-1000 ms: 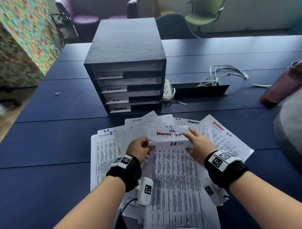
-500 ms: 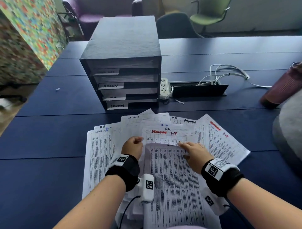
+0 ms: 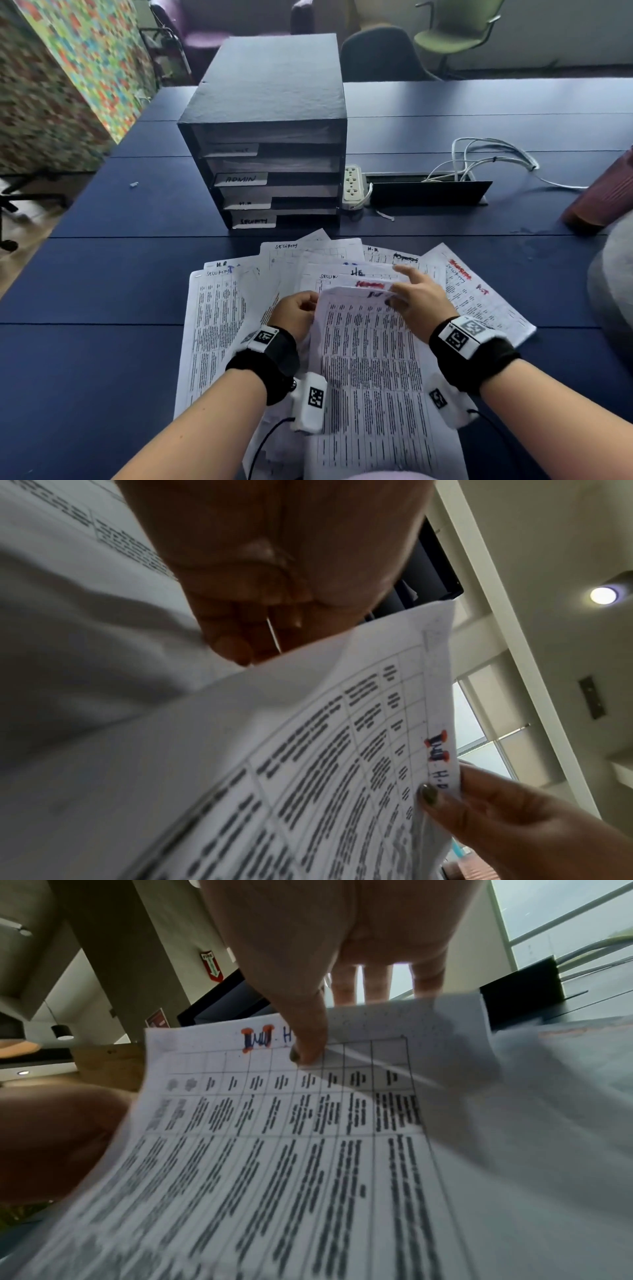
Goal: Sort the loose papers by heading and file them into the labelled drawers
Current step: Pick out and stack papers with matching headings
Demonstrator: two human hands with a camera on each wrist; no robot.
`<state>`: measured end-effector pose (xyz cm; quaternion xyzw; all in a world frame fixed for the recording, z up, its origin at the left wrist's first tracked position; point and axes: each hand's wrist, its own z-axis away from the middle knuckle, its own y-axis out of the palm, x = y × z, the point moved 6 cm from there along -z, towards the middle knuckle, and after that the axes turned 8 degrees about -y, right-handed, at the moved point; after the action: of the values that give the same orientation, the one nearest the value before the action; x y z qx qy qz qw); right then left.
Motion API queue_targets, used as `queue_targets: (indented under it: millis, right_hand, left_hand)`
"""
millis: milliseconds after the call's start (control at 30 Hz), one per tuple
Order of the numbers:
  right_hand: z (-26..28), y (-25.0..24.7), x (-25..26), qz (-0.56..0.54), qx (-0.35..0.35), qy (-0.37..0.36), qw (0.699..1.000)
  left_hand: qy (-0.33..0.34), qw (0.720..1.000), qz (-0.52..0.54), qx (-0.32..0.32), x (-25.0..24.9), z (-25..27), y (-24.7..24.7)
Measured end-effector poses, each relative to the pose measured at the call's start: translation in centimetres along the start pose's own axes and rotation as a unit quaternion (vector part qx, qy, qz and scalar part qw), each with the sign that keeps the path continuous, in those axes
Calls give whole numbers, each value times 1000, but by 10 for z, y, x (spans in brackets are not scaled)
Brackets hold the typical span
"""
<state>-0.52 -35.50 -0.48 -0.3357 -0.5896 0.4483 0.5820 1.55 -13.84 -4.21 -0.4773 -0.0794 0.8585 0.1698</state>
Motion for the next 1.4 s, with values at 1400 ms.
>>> queue_targets:
  millis: [1400]
  right_hand:
    - [0,22,-6,-6,54,7,999]
  left_hand:
    - [9,994,-95,-55,6,0,-5]
